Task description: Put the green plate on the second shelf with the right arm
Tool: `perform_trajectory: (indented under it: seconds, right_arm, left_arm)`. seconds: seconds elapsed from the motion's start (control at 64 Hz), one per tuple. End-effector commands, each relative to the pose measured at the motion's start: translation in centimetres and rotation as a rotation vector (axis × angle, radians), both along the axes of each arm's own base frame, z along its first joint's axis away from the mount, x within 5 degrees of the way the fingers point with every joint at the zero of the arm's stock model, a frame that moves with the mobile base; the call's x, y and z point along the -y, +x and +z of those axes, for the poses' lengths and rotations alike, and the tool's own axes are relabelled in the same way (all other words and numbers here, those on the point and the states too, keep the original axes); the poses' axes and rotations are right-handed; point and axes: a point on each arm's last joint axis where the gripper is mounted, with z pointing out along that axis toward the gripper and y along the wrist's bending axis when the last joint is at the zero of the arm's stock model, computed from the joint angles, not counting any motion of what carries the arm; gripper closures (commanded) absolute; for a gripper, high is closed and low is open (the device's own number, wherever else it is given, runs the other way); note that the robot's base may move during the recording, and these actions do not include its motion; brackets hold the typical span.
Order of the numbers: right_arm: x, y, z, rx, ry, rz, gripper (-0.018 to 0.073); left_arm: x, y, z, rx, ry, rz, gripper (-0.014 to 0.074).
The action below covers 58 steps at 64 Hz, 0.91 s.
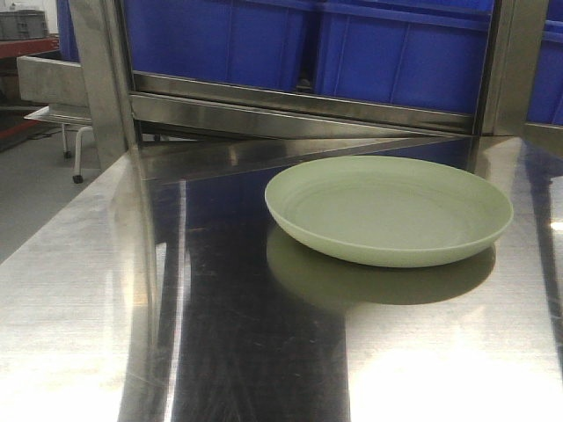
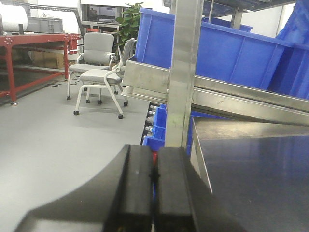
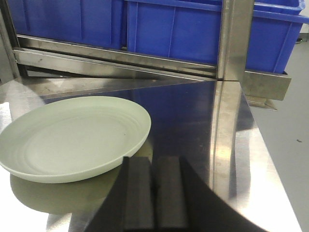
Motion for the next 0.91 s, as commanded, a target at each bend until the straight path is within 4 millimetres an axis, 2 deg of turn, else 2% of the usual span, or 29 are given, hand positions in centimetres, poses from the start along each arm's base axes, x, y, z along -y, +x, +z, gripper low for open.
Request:
perform_trajectory:
  seconds: [0.0, 0.891]
  right_arm:
    - [0.1, -0.2, 1.43, 0.115, 0.007, -0.007, 0.051]
    - [0.09, -0.18, 1.23, 0.098, -0.027, -0.007, 0.051]
  left_arm:
    - [0.02, -0.02, -0.45, 0.07, -0.01, -0.003, 0.0466]
    - [0.02, -0.02, -0.45, 0.07, -0.01, -0.003, 0.0466]
